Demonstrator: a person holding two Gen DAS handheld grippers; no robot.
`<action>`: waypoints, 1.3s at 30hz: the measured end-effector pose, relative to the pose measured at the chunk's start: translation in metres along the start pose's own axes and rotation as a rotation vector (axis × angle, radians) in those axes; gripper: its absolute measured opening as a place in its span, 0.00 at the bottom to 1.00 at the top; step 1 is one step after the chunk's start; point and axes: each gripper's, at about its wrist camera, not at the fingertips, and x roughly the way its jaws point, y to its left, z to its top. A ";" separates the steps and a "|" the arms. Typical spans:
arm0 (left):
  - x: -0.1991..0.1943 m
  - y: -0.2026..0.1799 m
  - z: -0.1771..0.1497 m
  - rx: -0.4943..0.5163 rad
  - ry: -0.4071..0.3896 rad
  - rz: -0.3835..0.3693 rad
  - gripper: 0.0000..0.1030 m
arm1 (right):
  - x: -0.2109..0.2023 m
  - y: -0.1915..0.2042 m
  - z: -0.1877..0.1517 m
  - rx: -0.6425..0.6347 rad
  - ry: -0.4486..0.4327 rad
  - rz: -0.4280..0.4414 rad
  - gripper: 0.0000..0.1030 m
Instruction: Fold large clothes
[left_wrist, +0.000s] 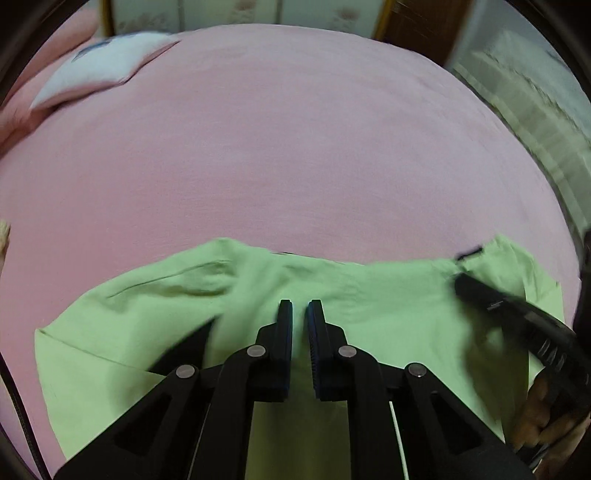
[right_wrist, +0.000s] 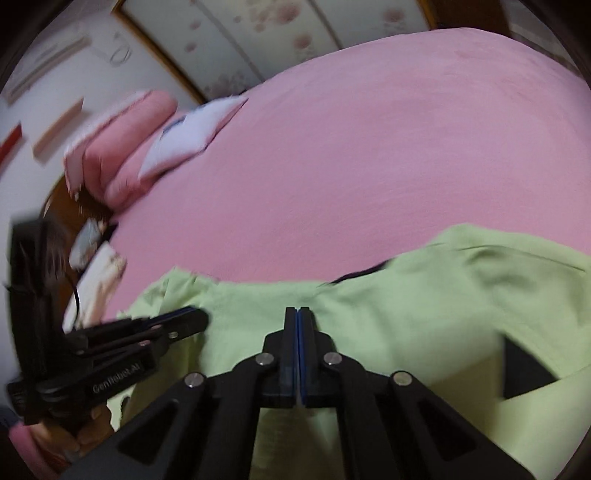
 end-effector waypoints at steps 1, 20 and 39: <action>0.003 0.010 0.001 -0.038 0.011 -0.027 0.04 | -0.006 -0.010 0.005 0.006 -0.022 -0.055 0.00; -0.090 0.111 -0.072 -0.247 0.043 0.266 0.36 | -0.170 -0.090 -0.033 0.434 -0.131 -0.470 0.02; -0.250 0.035 -0.266 -0.142 0.169 0.167 0.62 | -0.261 0.061 -0.195 0.206 0.141 -0.359 0.20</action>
